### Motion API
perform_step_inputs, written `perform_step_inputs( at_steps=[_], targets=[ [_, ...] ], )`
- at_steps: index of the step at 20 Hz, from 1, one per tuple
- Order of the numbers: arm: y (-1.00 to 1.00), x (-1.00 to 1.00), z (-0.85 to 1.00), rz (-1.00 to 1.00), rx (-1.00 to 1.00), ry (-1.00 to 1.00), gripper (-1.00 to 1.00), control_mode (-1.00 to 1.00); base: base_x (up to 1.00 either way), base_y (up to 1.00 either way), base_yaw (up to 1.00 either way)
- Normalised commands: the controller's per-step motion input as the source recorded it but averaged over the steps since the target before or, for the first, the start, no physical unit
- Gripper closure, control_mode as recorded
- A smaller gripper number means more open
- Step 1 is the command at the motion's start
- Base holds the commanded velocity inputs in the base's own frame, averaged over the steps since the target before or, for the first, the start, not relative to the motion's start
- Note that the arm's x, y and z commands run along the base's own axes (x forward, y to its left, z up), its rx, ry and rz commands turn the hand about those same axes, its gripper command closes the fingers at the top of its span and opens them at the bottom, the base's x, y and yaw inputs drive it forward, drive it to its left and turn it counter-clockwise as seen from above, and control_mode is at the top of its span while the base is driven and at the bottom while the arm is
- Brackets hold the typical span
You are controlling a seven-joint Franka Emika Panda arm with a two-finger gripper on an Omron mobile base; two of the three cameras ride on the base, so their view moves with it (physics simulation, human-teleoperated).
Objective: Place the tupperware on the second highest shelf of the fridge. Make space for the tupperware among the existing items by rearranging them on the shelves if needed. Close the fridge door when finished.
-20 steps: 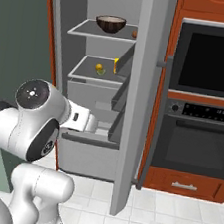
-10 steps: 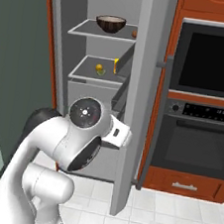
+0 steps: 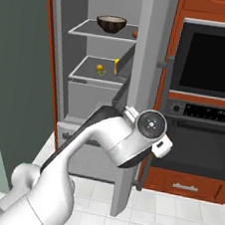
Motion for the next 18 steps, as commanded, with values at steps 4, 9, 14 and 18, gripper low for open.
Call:
perform_step_inputs(
  at_steps=[4,9,14,18],
  targets=[
    [-0.96,0.61,-0.11,-0.14,0.34,0.02,-1.0,-1.0,0.0,0.0,0.0],
    [-0.73,0.47,-0.06,-0.1,0.28,0.0,-1.0,-1.0,0.0,0.0,0.0],
    [-0.44,0.63,-0.02,-0.03,0.23,0.02,-1.0,-1.0,0.0,0.0,0.0],
    [-0.13,0.5,-0.23,0.0,0.21,0.0,-1.0,-1.0,0.0,0.0,0.0]
  ],
)
